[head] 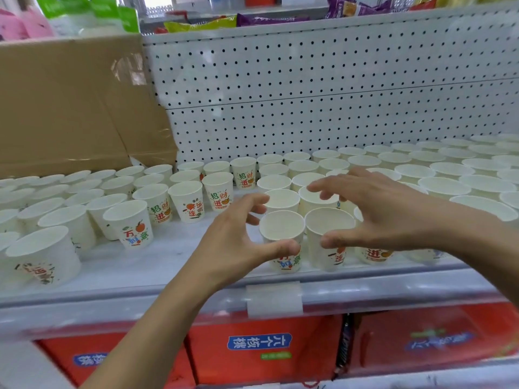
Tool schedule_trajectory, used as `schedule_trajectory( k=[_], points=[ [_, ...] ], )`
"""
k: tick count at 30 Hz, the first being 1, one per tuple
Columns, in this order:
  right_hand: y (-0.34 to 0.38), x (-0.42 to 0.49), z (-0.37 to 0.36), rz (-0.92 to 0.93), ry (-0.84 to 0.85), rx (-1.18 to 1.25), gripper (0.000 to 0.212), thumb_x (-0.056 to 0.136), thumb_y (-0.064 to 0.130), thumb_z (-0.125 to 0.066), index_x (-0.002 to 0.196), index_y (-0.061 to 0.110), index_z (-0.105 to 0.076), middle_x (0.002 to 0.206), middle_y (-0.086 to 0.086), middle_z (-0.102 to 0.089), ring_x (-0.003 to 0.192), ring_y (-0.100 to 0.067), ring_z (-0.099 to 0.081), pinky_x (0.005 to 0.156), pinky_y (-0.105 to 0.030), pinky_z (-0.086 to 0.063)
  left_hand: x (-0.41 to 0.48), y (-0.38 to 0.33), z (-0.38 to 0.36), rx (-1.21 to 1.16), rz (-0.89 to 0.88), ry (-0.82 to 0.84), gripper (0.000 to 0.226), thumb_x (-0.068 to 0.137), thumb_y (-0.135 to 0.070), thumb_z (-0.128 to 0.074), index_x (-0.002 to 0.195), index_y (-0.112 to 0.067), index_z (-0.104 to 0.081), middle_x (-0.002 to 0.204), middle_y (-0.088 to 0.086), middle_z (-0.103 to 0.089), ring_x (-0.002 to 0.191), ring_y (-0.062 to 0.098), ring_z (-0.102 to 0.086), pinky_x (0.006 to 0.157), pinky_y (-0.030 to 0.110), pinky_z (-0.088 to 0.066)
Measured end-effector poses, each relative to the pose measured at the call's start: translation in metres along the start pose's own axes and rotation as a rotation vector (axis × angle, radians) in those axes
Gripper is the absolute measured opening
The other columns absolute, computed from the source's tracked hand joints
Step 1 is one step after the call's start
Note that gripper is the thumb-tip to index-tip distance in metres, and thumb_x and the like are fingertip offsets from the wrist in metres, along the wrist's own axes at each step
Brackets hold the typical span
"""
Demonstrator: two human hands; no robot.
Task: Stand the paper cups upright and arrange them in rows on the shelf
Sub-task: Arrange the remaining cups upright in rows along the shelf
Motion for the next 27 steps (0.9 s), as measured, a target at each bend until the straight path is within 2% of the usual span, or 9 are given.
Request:
schedule_trajectory(
  k=[4, 9, 12, 15, 18, 20, 23, 25, 27],
  points=[
    [-0.004, 0.004, -0.003, -0.002, 0.035, -0.001, 0.073, 0.075, 0.062, -0.062, 0.138, 0.046, -0.031, 0.116, 0.024, -0.048, 0.108, -0.003, -0.039, 0.098, -0.028, -0.035, 0.002, -0.003, -0.005, -0.002, 0.020, 0.006, 0.094, 0.049, -0.077, -0.065, 0.131, -0.035, -0.048, 0.116, -0.020, -0.057, 0.100, -0.008, -0.053, 0.085, 0.018, -0.044],
    [-0.010, 0.006, -0.003, -0.009, 0.057, -0.027, 0.065, 0.075, 0.064, -0.061, 0.134, 0.049, -0.036, 0.109, 0.026, -0.047, 0.104, -0.004, -0.041, 0.094, -0.028, -0.038, 0.003, -0.001, -0.007, 0.027, 0.025, -0.008, 0.092, 0.050, -0.080, -0.067, 0.130, -0.038, -0.047, 0.120, -0.023, -0.054, 0.103, -0.006, -0.052, 0.088, 0.024, -0.045],
    [-0.015, 0.012, 0.003, 0.002, 0.038, 0.019, 0.056, 0.077, 0.065, -0.054, 0.129, 0.050, -0.042, 0.108, 0.027, -0.049, 0.103, 0.000, -0.043, 0.094, -0.027, -0.039, 0.006, -0.001, -0.004, 0.025, 0.005, -0.048, 0.084, 0.057, -0.084, -0.058, 0.129, -0.041, -0.047, 0.130, -0.028, -0.045, 0.118, -0.007, -0.043, 0.097, 0.025, -0.039],
    [-0.016, 0.030, 0.007, 0.032, 0.019, 0.066, 0.035, 0.092, 0.046, -0.051, 0.127, 0.043, -0.050, 0.111, 0.023, -0.053, 0.106, -0.002, -0.046, 0.096, -0.027, -0.038, 0.012, 0.003, -0.002, 0.022, 0.036, -0.019, 0.075, 0.069, -0.085, -0.039, 0.133, -0.046, -0.045, 0.135, -0.030, -0.038, 0.129, -0.009, -0.029, 0.108, 0.028, -0.027],
    [-0.018, 0.053, 0.004, 0.046, 0.066, 0.015, 0.033, 0.100, 0.024, -0.043, 0.130, 0.033, -0.055, 0.122, 0.016, -0.057, 0.115, -0.007, -0.048, 0.096, -0.026, -0.038, 0.017, 0.007, -0.003, 0.013, 0.037, 0.003, 0.070, 0.076, -0.083, -0.027, 0.132, -0.046, -0.048, 0.135, -0.029, -0.043, 0.129, -0.011, -0.027, 0.110, 0.029, -0.025],
    [-0.022, 0.065, -0.001, 0.037, 0.111, -0.049, 0.035, 0.100, 0.018, -0.040, 0.127, 0.030, -0.058, 0.123, 0.013, -0.060, 0.113, -0.010, -0.052, 0.094, -0.027, -0.041, 0.022, 0.009, -0.002, 0.013, 0.029, -0.018, 0.058, 0.087, -0.073, -0.029, 0.131, -0.042, -0.052, 0.132, -0.026, -0.048, 0.127, -0.008, -0.032, 0.108, 0.027, -0.029],
    [-0.029, 0.071, -0.002, 0.036, 0.134, -0.098, 0.030, 0.098, 0.019, -0.045, 0.115, 0.028, -0.067, 0.110, 0.012, -0.065, 0.099, -0.012, -0.058, 0.088, -0.031, -0.047, 0.033, 0.018, 0.005, 0.051, 0.038, -0.073, 0.030, 0.101, -0.033, -0.042, 0.127, -0.036, -0.057, 0.127, -0.025, -0.052, 0.126, -0.001, -0.037, 0.108, 0.029, -0.033],
    [-0.031, 0.073, -0.002, 0.038, 0.158, -0.083, 0.028, 0.097, 0.020, -0.047, 0.110, 0.029, -0.070, 0.104, 0.013, -0.067, 0.095, -0.011, -0.060, 0.087, -0.033, -0.049, 0.041, 0.021, 0.009, 0.142, 0.009, -0.056, 0.036, 0.098, -0.013, -0.050, 0.121, -0.037, -0.061, 0.127, -0.025, -0.052, 0.126, 0.001, -0.035, 0.108, 0.028, -0.032],
    [-0.033, 0.074, -0.005, 0.045, 0.201, -0.069, 0.027, 0.096, 0.020, -0.048, 0.107, 0.028, -0.072, 0.102, 0.012, -0.069, 0.095, -0.011, -0.061, 0.088, -0.034, -0.050, 0.049, 0.020, 0.008, 0.242, -0.031, 0.008, 0.035, 0.095, -0.009, -0.056, 0.113, -0.039, -0.065, 0.131, -0.021, -0.052, 0.127, 0.001, -0.030, 0.106, 0.022, -0.025]
  ],
)
Point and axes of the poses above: each hand's wrist, its own x-axis towards the middle knuckle, its own z-axis out of the back of the hand, y = z × x, the point moved 5 cm from there along x, towards the middle knuckle
